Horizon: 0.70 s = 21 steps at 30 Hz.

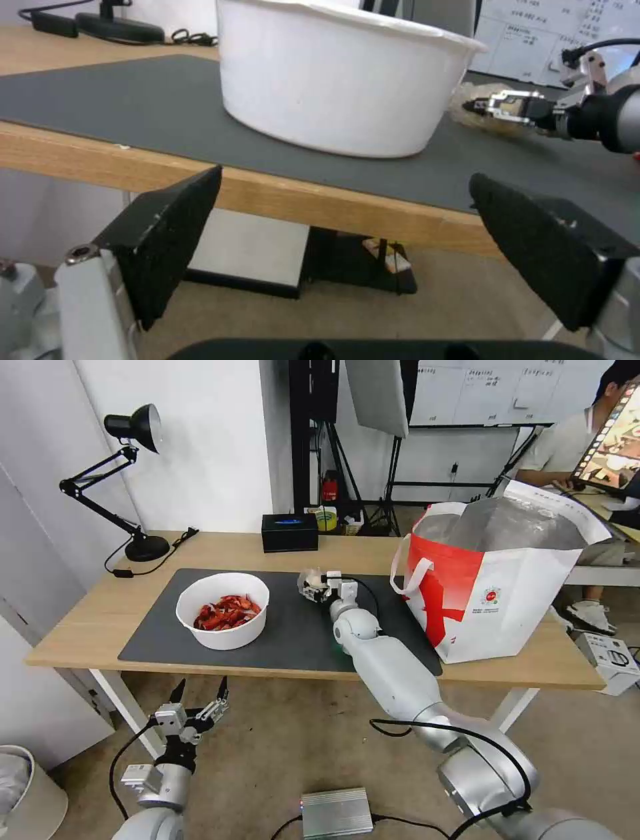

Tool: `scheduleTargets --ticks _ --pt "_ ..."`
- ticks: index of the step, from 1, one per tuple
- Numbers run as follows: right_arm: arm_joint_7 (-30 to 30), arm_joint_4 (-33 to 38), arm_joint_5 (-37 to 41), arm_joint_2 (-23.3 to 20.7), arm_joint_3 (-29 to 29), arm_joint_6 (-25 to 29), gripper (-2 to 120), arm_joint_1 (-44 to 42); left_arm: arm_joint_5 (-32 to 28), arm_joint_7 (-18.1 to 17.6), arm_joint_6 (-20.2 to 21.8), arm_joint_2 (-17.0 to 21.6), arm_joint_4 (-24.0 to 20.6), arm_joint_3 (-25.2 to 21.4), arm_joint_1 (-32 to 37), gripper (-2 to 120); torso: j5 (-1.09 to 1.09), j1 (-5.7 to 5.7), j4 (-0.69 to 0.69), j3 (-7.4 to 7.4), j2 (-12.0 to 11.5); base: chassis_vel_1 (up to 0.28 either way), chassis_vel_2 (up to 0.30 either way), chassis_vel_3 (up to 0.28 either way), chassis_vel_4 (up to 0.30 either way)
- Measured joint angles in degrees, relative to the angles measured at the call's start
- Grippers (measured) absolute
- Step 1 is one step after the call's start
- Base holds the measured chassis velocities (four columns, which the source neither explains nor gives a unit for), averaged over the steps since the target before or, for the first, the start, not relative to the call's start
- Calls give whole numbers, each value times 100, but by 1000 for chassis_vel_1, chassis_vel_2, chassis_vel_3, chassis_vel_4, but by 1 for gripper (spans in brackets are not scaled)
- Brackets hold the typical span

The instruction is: Pick up the trash from the table and place it into the takeout bag.

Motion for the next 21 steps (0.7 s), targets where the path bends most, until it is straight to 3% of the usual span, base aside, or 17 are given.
scheduleTargets --ticks 13,21 --pt "28 -14 60 30 42 32 23 -37 -12 2 -8 -46 53 20 -14 100 0 0 0 0 0 0 0 0 0" --pt "108 192 104 26 39 52 7 -75 -24 3 -16 -56 34 -23 -6 100 0 0 0 0 0 0 0 0 0"
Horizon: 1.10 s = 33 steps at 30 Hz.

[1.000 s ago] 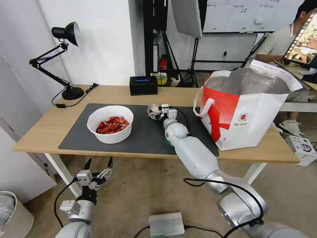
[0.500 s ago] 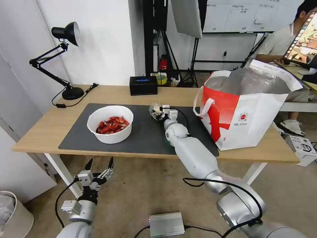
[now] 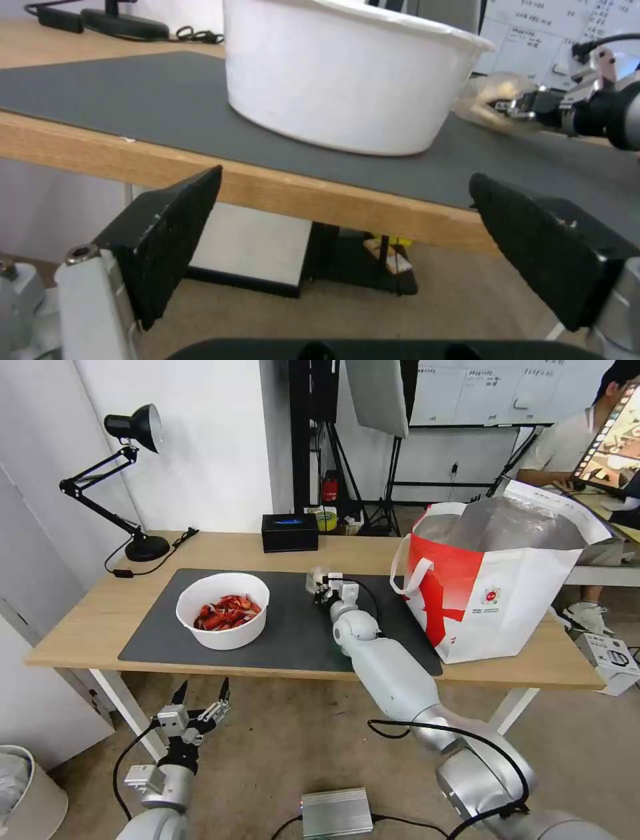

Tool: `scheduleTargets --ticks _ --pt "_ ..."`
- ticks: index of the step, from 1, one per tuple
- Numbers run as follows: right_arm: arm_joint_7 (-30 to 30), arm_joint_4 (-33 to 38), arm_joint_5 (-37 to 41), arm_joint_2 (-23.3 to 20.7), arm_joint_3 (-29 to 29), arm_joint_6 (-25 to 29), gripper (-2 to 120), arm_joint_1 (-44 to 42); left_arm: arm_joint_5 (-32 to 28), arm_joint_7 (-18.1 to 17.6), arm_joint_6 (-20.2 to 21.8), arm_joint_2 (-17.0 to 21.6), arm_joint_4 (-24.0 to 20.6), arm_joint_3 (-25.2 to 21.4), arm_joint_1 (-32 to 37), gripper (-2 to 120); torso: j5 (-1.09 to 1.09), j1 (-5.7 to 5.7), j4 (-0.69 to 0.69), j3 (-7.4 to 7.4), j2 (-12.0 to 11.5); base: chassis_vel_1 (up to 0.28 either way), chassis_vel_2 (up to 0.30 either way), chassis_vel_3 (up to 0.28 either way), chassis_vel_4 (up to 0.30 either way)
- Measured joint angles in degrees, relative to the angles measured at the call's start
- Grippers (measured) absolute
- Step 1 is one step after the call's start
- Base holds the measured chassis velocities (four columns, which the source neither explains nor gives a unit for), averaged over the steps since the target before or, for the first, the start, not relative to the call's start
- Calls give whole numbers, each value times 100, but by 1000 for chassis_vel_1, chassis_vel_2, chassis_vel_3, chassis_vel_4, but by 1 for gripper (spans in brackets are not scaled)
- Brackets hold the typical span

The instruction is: Pick up the trash from the table and place it into the takeout bag.

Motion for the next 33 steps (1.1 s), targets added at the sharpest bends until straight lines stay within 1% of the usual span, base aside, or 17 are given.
scheduleTargets --ticks 2,6,9,10,12,13,14,16,17,19,20,23,24,27,28,32,33 --pt "8 77 1 -14 -8 17 7 -19 -3 0 0 2 -4 -4 1 100 0 0 0 0 0 0 0 0 0" --pt "10 411 -6 -111 -79 138 7 -106 -28 0 -1 49 -14 -26 0 100 0 0 0 0 0 0 0 0 0" --pt "44 809 -43 -261 -198 199 7 -187 -98 -2 0 135 -2 -58 -18 100 0 0 1 0 0 0 0 0 0" --pt "44 809 -43 -261 -198 199 7 -187 -98 -2 0 135 -2 -58 -18 100 0 0 1 0 0 0 0 0 0" --pt "53 1153 -161 -470 -315 289 7 -232 -177 -4 0 224 23 -74 -46 100 1 0 0 0 0 0 0 0 0" --pt "53 1423 -203 -663 -392 341 7 -251 -230 -7 0 286 38 -80 -70 100 0 0 0 0 0 0 0 0 0" --pt "53 1423 -203 -663 -392 341 7 -251 -230 -7 0 286 38 -80 -70 100 0 0 0 0 0 0 0 0 0" --pt "47 1734 -217 -901 -467 443 7 -271 -248 -9 3 304 43 -79 -77 100 1 0 -1 0 0 0 0 0 0" --pt "47 1734 -217 -901 -467 443 7 -271 -248 -9 3 304 43 -79 -77 100 1 0 -1 0 0 0 0 0 0" --pt "-9 2044 -217 -1145 -514 601 7 -301 -248 -10 7 297 32 -67 -68 100 0 0 -1 0 0 0 0 0 0" --pt "-9 2044 -217 -1145 -514 601 7 -301 -248 -10 7 297 32 -67 -68 100 0 0 -1 0 0 0 0 0 0" --pt "-21 2545 -228 -1389 -556 787 7 -373 -222 -9 12 270 -2 -38 -37 100 1 0 -2 0 0 0 0 0 0" --pt "-21 2545 -228 -1389 -556 787 7 -373 -222 -9 12 270 -2 -38 -37 100 1 0 -2 0 0 0 0 0 0" --pt "19 3005 -247 -1582 -592 821 7 -430 -185 -10 18 249 -27 -22 -21 100 1 0 1 0 0 0 0 0 0" --pt "19 3005 -247 -1582 -592 821 7 -430 -185 -10 18 249 -27 -22 -21 100 1 0 1 0 0 0 0 0 0" --pt "27 3541 -270 -1930 -558 855 7 -566 -174 -12 22 257 -55 -39 25 100 1 0 0 0 0 0 0 0 0" --pt "27 3541 -270 -1930 -558 855 7 -566 -174 -12 22 257 -55 -39 25 100 1 0 0 0 0 0 0 0 0"
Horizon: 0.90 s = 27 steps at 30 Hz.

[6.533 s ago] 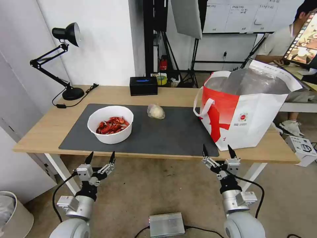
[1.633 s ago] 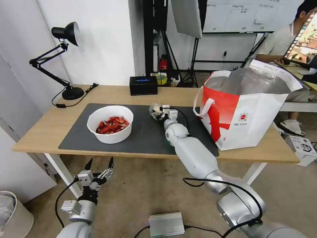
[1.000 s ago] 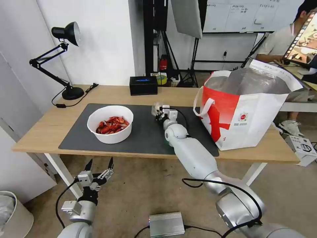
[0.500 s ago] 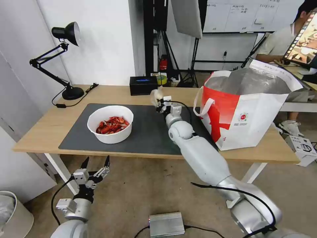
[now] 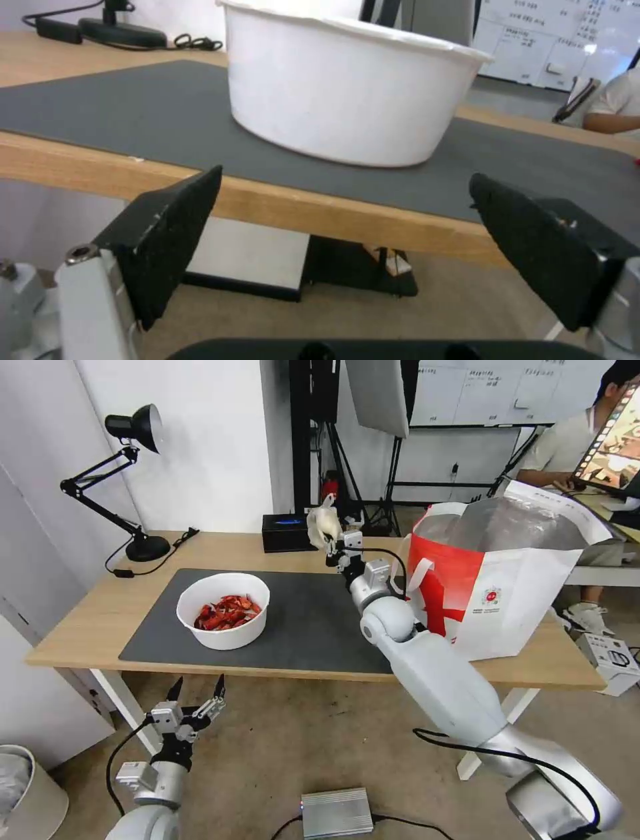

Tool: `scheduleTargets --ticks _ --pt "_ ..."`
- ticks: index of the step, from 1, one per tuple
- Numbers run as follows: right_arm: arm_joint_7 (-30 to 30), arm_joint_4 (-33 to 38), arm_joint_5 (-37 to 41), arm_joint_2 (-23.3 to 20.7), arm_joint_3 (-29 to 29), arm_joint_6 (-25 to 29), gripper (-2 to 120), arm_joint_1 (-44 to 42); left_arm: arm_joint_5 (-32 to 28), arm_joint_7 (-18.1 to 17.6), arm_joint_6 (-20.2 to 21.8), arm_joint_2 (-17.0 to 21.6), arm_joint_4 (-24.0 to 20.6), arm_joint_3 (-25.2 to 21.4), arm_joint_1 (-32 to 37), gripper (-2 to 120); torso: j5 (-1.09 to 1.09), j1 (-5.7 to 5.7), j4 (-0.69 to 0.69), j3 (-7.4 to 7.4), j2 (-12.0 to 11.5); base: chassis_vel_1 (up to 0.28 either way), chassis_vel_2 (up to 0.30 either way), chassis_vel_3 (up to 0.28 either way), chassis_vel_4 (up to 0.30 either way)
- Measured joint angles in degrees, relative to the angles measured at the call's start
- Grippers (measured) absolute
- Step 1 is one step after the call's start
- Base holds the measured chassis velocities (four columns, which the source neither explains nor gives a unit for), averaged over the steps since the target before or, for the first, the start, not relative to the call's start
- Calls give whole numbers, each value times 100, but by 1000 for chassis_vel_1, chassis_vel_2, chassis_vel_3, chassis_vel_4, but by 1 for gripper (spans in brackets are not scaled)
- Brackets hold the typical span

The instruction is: Pick up the trash from the table and place it into the takeout bag.

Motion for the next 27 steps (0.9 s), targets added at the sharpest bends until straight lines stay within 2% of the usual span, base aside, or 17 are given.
scheduleTargets --ticks 8,15,27 --pt "-146 869 -158 -554 498 237 6 -716 9 -3 0 34 14 -32 32 100 1 0 0 0 0 0 0 0 0" --pt "-598 1638 -702 -995 1247 851 6 -1815 101 -3 1 36 74 45 6 100 1 0 -1 0 0 0 0 0 0" --pt "-940 2412 -1347 -1141 2451 1607 6 -2908 221 -3 -20 10 105 117 56 100 0 0 0 -1 1 0 0 0 0"
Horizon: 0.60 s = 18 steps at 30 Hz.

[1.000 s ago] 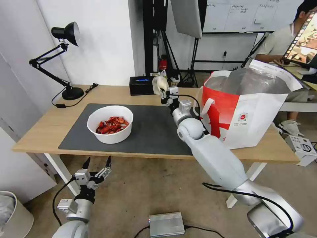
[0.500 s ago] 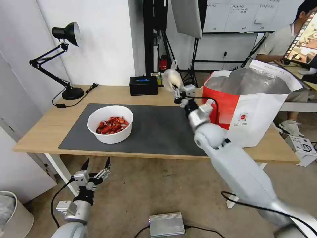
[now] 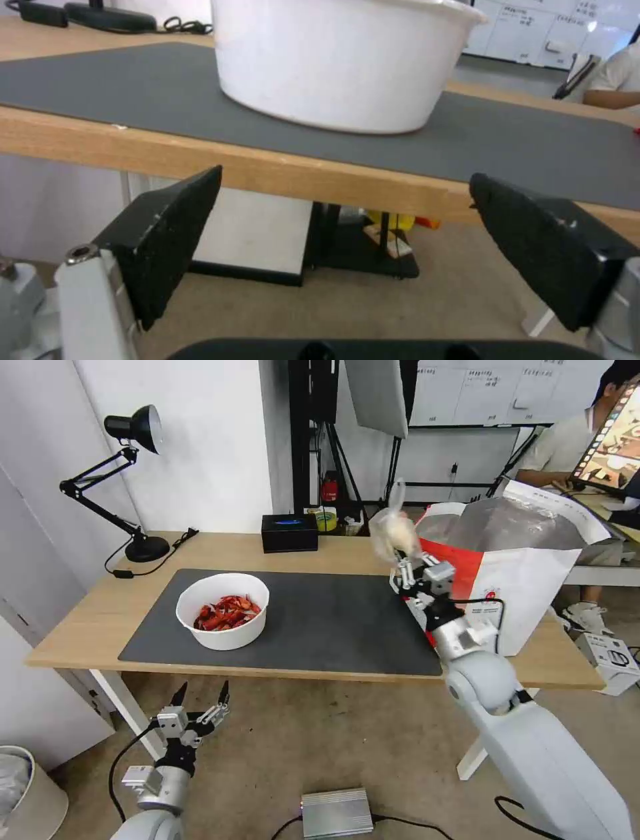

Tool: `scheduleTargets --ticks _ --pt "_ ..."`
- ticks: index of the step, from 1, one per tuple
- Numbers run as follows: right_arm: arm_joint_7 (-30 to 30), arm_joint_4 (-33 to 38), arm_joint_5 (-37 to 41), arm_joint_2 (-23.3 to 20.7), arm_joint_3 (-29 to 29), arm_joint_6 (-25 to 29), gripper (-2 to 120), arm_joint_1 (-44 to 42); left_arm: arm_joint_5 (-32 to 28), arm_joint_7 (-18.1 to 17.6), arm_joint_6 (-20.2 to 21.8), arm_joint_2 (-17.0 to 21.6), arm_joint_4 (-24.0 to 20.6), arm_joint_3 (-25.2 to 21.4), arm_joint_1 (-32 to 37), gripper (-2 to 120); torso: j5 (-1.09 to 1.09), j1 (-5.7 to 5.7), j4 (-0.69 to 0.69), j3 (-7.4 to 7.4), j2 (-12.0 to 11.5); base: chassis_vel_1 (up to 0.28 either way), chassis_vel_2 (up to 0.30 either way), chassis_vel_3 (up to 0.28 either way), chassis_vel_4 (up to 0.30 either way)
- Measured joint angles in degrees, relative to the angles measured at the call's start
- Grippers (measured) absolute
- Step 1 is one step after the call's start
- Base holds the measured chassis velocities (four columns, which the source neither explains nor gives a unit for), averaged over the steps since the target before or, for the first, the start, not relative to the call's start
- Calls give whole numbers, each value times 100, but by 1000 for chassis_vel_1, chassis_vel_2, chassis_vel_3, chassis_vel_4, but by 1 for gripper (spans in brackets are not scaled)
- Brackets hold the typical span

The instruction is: Pick up the trash from the table and place it into the takeout bag.

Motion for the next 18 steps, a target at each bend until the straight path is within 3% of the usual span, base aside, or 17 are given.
scheduleTargets --ticks 12,18 --pt "574 170 264 -189 523 95 6 6 108 1 -74 -124 -58 62 51 100 0 0 1 1 0 0 0 0 0" --pt "955 229 744 -398 694 -223 6 181 99 1 -82 -126 -106 21 84 100 0 0 1 1 0 0 0 0 0"
